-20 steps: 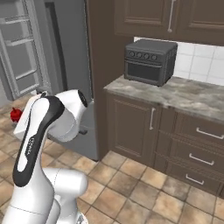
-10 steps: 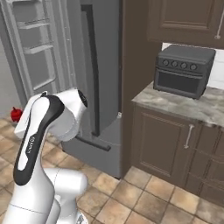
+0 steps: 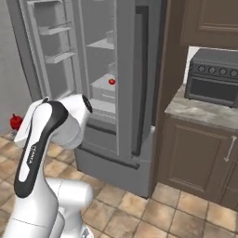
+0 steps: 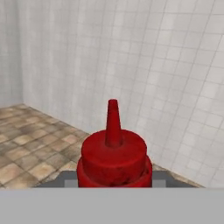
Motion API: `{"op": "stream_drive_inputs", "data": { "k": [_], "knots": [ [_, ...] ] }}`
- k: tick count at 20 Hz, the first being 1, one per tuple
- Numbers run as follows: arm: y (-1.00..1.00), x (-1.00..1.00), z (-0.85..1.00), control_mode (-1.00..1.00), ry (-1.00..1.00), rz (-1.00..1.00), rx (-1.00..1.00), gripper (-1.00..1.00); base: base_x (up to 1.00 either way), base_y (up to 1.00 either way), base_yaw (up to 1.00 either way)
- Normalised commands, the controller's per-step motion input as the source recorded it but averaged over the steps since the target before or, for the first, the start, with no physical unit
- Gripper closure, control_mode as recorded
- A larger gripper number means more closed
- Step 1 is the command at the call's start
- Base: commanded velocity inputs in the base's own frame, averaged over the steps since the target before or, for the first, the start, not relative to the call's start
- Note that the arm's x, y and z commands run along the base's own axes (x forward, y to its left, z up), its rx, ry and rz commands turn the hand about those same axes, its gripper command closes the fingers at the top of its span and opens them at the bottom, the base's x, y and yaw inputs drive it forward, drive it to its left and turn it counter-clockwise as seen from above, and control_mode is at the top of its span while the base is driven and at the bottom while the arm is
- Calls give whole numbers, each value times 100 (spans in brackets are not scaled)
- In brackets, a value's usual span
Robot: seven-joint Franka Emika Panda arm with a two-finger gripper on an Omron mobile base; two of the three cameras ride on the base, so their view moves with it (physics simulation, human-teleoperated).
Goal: Place the mustard and ketchup from the counter to the top shelf of the fridge. If the existing items in the fridge are on the top shelf, move them to other shelves.
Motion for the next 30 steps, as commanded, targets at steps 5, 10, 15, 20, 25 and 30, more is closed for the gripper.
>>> {"op": "stream_drive_inputs", "data": {
  "k": [5,10,15,20,25,30],
  "knots": [
    [0,0,0,100,0,0,0,100,68,100,-48],
    [0,0,0,100,0,0,0,100,68,51,-45],
    [0,0,0,100,0,0,0,100,81,9,-31],
    [0,0,0,100,0,0,0,100,78,1,-10],
    [0,0,0,100,0,0,0,100,61,22,-9],
    [0,0,0,100,0,0,0,100,27,34,-5]
  ]
}}
